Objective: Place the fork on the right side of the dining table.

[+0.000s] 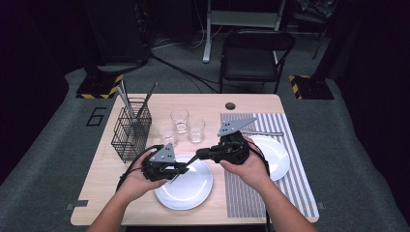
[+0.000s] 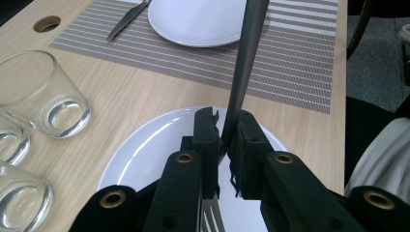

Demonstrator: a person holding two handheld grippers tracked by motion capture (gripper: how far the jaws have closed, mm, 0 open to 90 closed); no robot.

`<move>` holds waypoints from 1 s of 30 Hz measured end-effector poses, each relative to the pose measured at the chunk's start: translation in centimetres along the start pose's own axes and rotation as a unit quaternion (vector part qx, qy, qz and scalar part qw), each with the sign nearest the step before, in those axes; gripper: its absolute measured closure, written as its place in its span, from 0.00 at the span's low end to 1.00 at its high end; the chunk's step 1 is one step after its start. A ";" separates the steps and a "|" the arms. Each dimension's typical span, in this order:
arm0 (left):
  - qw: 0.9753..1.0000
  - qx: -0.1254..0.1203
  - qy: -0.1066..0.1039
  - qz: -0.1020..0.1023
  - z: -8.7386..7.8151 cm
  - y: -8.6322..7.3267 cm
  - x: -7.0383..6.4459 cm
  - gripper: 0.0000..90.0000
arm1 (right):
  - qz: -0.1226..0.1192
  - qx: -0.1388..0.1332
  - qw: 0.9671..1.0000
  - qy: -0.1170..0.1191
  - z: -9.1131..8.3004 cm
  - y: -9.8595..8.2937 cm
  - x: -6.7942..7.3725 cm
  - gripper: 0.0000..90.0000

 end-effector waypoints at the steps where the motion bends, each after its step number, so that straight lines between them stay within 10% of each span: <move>1: 1.000 -0.002 -0.003 -0.001 0.0 0.0 0.0 0.90 | 0.002 -0.001 1.000 -0.001 0.0 0.0 0.0 0.97; 16: 0.999 -0.009 -0.029 -0.042 0.3 0.2 0.1 0.73 | 0.014 -0.014 1.000 -0.020 -0.9 0.1 0.0 0.97; 30: 0.999 -0.025 -0.019 -0.038 0.2 0.5 0.1 0.54 | 0.023 -0.021 0.999 -0.029 -1.5 -0.1 -0.3 0.97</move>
Point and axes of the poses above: each handheld gripper's, and its own axes: z roughly forward along the jaws, y roughly out of its top, x roughly to its left, the point moved 4 cm from there along z, roughly forward along the jaws, and after that the axes turned 11 degrees about x, right-handed, at the moved point
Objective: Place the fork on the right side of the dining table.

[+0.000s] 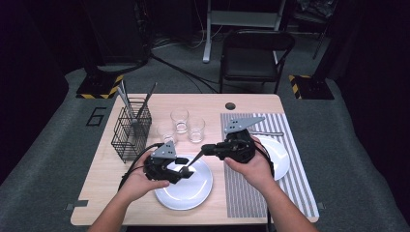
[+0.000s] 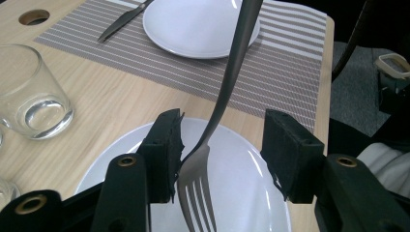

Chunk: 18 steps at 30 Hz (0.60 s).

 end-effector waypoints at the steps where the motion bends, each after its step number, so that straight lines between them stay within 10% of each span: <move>1: 1.000 0.000 0.008 0.005 -0.1 0.0 0.0 0.54 | 0.001 0.000 1.000 0.000 0.0 0.0 0.0 0.97; 18: 0.999 -0.006 0.023 -0.037 -1.0 -0.6 1.3 0.58 | 0.028 0.001 0.999 -0.018 -1.5 -1.0 -0.9 0.97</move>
Point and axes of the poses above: each handheld gripper's, and its own axes: z roughly forward along the jaws, y roughly out of its top, x roughly to its left, the point moved 4 cm from there along z, roughly forward along the jaws, and after that the axes turned 11 degrees about x, right-handed, at the moved point
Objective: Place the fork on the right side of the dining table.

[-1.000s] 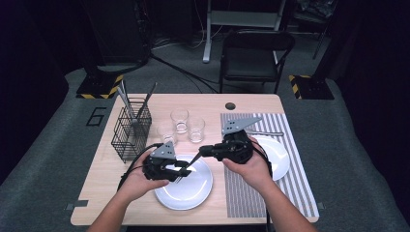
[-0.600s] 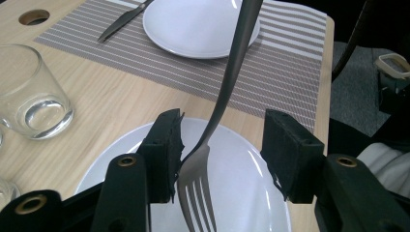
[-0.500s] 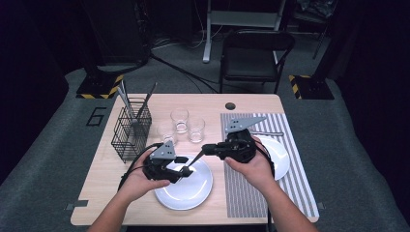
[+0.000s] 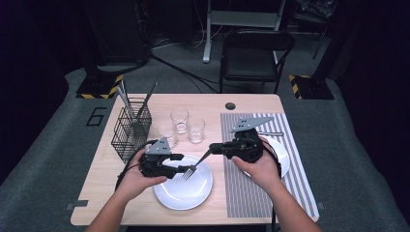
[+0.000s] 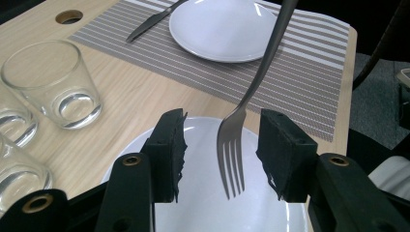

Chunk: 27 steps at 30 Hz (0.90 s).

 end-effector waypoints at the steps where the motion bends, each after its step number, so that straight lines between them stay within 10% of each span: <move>1: 1.000 -0.003 0.001 -0.004 0.0 0.0 0.1 0.58 | 0.003 -0.001 1.000 -0.002 -0.2 -0.1 -0.1 0.97; 27: 0.999 -0.026 0.014 -0.035 -1.3 0.1 2.0 0.59 | 0.056 -0.010 0.997 -0.051 -3.7 -3.9 -1.8 0.97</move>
Point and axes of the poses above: each handheld gripper's, and its own axes: z roughly forward along the jaws, y roughly out of its top, x roughly to its left, the point moved 4 cm from there along z, roughly forward along the jaws, and after that the axes turned 11 degrees about x, right-handed, at the moved point
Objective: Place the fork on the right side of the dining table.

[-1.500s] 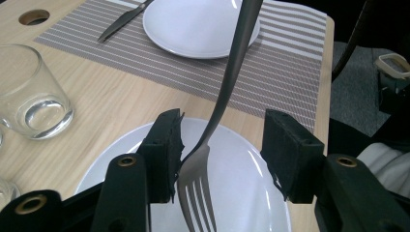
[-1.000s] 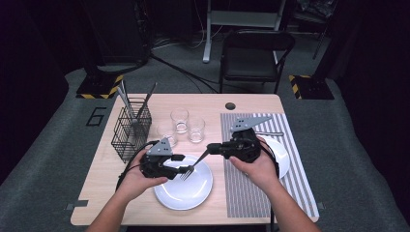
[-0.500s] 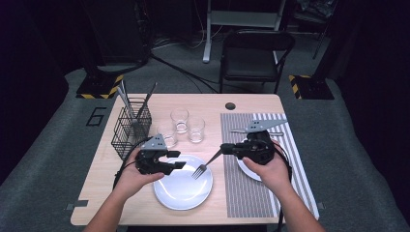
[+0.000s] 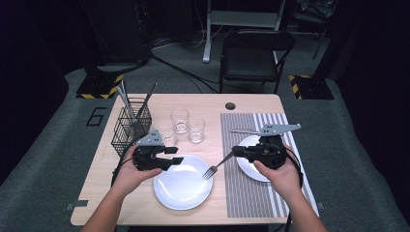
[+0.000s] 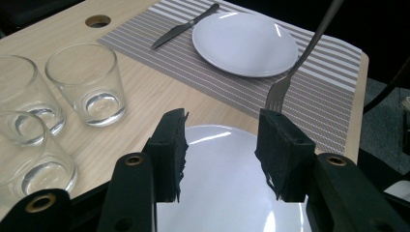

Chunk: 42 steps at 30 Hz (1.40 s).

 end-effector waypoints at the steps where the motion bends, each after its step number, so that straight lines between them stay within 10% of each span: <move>1: 1.000 -0.001 0.001 -0.003 0.0 0.0 0.0 0.59 | 0.001 0.000 1.000 -0.003 -0.1 -0.1 -0.1 0.97; 42: 1.000 -0.002 0.011 -0.007 -0.5 0.2 0.6 0.60 | 0.082 0.008 0.995 -0.060 -2.6 -7.1 -3.1 0.97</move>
Point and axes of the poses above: each handheld gripper's, and its own axes: z roughly forward along the jaws, y roughly out of its top, x roughly to its left, the point moved 4 cm from there along z, roughly forward along the jaws, and after that the axes turned 11 degrees about x, right-handed, at the moved point
